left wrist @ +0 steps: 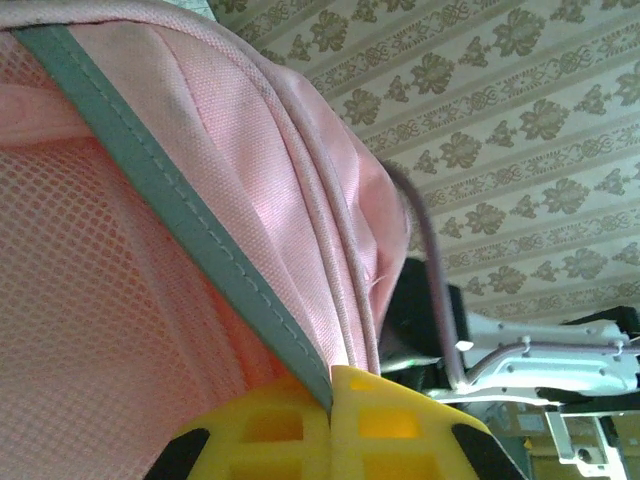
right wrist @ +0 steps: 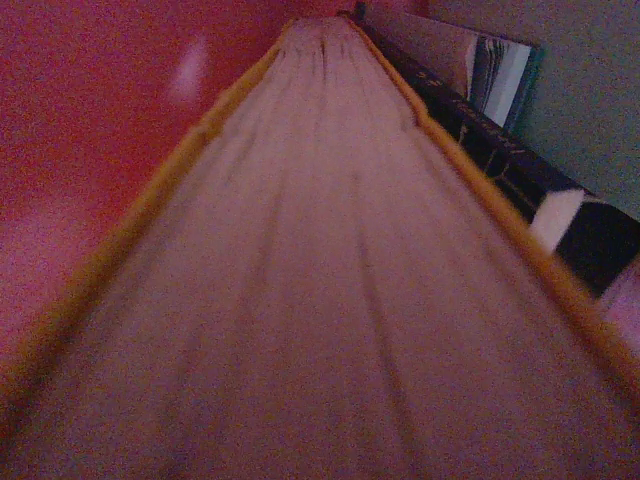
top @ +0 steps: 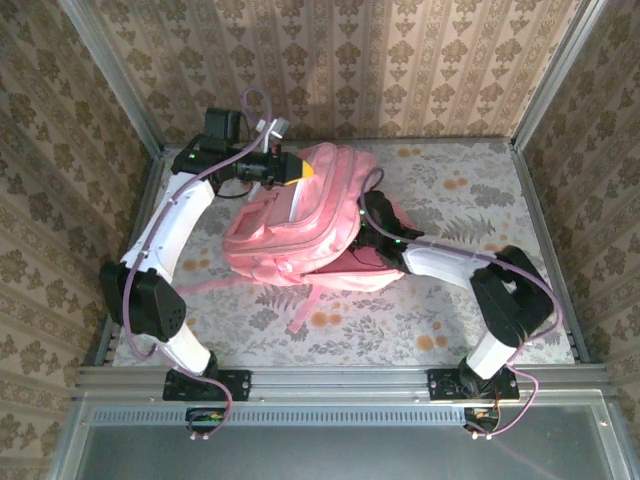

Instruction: Pack the student bag

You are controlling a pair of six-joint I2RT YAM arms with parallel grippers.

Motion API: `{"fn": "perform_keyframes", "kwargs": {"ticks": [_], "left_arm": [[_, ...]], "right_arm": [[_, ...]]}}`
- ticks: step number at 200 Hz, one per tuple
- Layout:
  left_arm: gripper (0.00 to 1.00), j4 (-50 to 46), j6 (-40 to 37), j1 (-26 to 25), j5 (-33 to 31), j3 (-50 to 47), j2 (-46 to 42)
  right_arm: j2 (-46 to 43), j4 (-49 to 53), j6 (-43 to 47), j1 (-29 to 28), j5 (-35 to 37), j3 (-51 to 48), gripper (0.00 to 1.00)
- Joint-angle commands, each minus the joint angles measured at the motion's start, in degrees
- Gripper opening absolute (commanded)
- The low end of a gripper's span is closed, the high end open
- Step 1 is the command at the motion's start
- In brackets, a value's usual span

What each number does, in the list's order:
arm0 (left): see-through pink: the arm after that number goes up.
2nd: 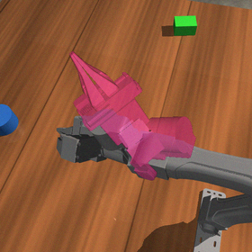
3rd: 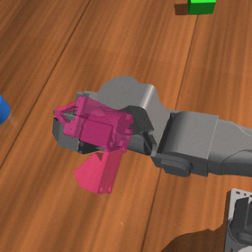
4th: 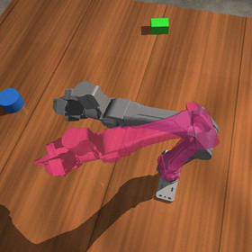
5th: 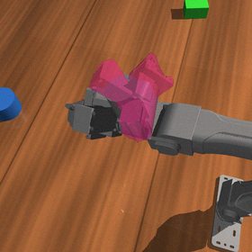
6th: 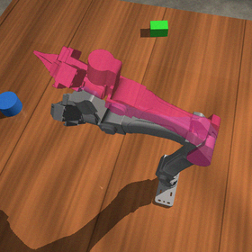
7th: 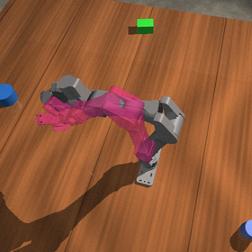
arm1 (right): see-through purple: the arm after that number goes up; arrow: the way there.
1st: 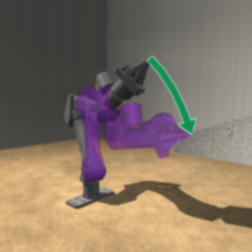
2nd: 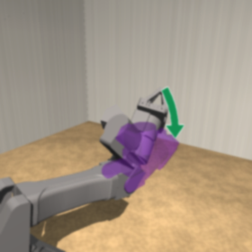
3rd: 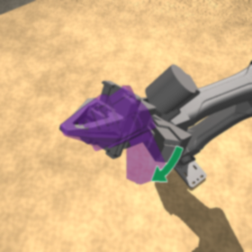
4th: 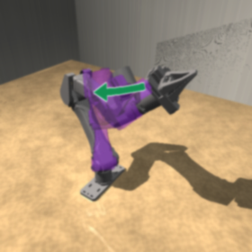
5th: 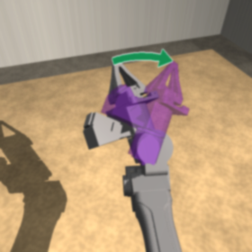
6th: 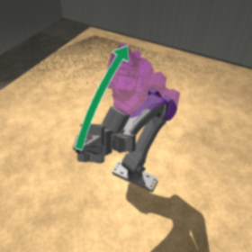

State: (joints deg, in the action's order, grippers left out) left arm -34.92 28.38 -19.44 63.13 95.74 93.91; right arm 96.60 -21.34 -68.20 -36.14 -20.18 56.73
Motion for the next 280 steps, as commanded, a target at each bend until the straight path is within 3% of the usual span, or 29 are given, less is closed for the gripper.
{"fn": "perform_keyframes", "kwargs": {"ticks": [1,8,23,40,60,92,158,187,226,280], "left_arm": [[0.00,11.75,2.53,0.13,6.77,1.73,-3.60],[0.00,13.03,3.59,0.51,6.38,0.97,-3.77],[0.00,14.96,5.47,1.35,5.71,-0.41,-4.05],[0.00,16.73,6.92,2.33,5.00,-1.72,-4.52],[0.00,18.28,8.33,3.71,3.97,-2.78,-5.09],[0.00,24.89,13.37,6.36,2.19,-6.44,-6.43],[0.00,26.91,15.70,7.84,-1.40,-10.15,-6.54],[0.00,26.92,16.50,7.83,-4.03,-11.33,-6.74],[0.00,29.17,18.79,6.36,-7.86,-13.87,-5.98],[0.01,29.68,19.35,-0.66,-11.86,-10.38,3.02]], "right_arm": [[4.55,-5.72,-0.65,-2.61,5.41,6.03,0.07],[6.14,-6.93,-1.15,-2.96,5.15,6.74,0.15],[7.38,-9.36,-1.04,-3.32,4.60,6.81,0.44],[4.15,-9.64,2.69,-3.23,6.76,4.36,0.62],[-2.22,-8.96,7.99,-2.85,10.27,0.05,0.77],[-10.19,-8.90,10.19,-0.16,9.58,-6.94,0.88],[-23.90,-4.34,15.43,5.12,8.73,-18.55,0.86],[-32.43,3.86,16.30,8.27,13.76,-21.90,0.84],[-46.25,6.81,19.24,9.07,23.37,-29.16,0.70],[-48.57,20.38,35.77,5.06,19.03,-26.00,0.50]]}}
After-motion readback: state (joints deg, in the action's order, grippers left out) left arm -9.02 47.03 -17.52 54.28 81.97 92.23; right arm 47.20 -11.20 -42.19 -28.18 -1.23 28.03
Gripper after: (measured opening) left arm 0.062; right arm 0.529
